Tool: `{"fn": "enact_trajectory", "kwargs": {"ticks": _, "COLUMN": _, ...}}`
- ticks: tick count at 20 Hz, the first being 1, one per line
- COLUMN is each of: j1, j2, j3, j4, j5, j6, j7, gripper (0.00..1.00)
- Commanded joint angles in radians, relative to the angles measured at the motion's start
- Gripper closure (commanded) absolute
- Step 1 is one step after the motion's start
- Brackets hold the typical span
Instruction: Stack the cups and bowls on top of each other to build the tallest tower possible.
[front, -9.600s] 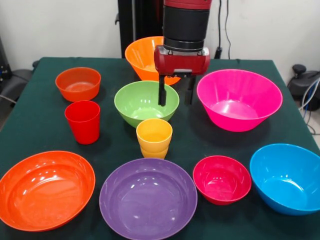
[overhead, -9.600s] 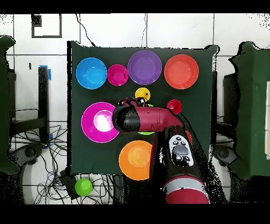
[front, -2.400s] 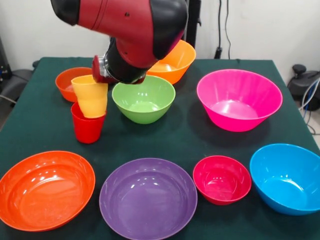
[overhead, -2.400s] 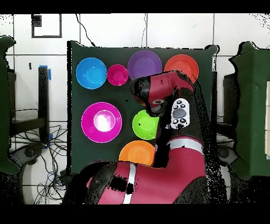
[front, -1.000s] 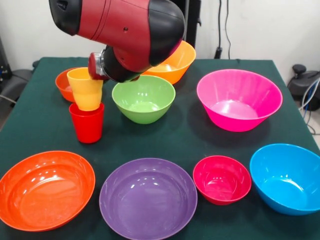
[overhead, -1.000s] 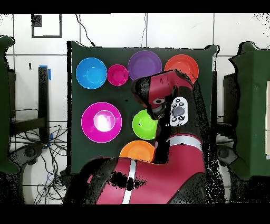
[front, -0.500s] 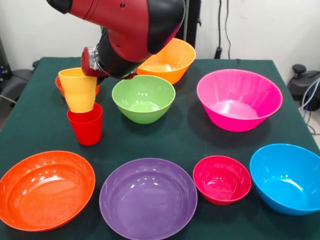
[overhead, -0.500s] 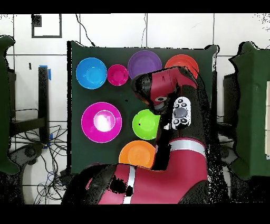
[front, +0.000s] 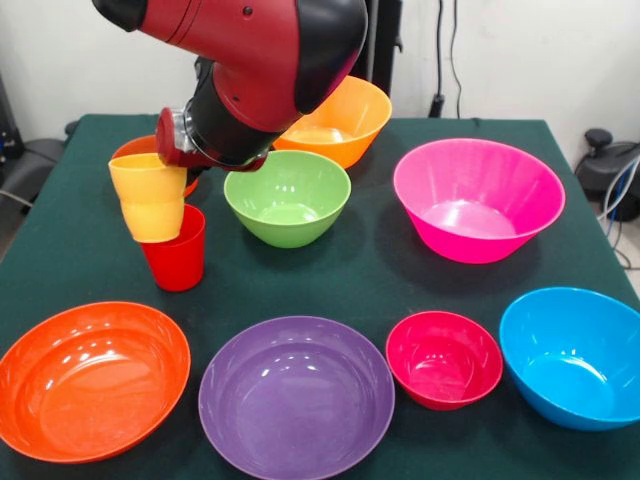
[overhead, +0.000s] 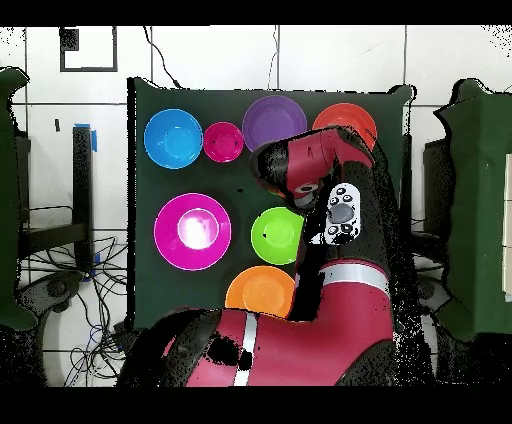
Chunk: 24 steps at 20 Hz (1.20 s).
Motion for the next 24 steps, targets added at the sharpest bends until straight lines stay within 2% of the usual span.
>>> {"fn": "enact_trajectory", "kwargs": {"ticks": 1, "j1": -0.004, "j2": 0.047, "j3": 0.083, "j4": 0.000, "j5": -0.057, "j6": -0.033, "j7": -0.208, "gripper": 1.00}}
{"fn": "enact_trajectory", "kwargs": {"ticks": 5, "j1": -0.001, "j2": 0.042, "j3": 0.077, "j4": 0.013, "j5": -0.046, "j6": -0.010, "j7": -0.197, "gripper": 1.00}}
{"fn": "enact_trajectory", "kwargs": {"ticks": 14, "j1": 0.008, "j2": 0.008, "j3": 0.070, "j4": 0.034, "j5": -0.033, "j6": 0.067, "j7": -0.239, "gripper": 1.00}}
{"fn": "enact_trajectory", "kwargs": {"ticks": 18, "j1": 0.011, "j2": 0.028, "j3": 0.074, "j4": 0.012, "j5": -0.029, "j6": 0.104, "j7": -0.242, "gripper": 1.00}}
{"fn": "enact_trajectory", "kwargs": {"ticks": 24, "j1": -0.005, "j2": 0.009, "j3": 0.080, "j4": 0.048, "j5": 0.003, "j6": 0.100, "j7": -0.206, "gripper": 1.00}}
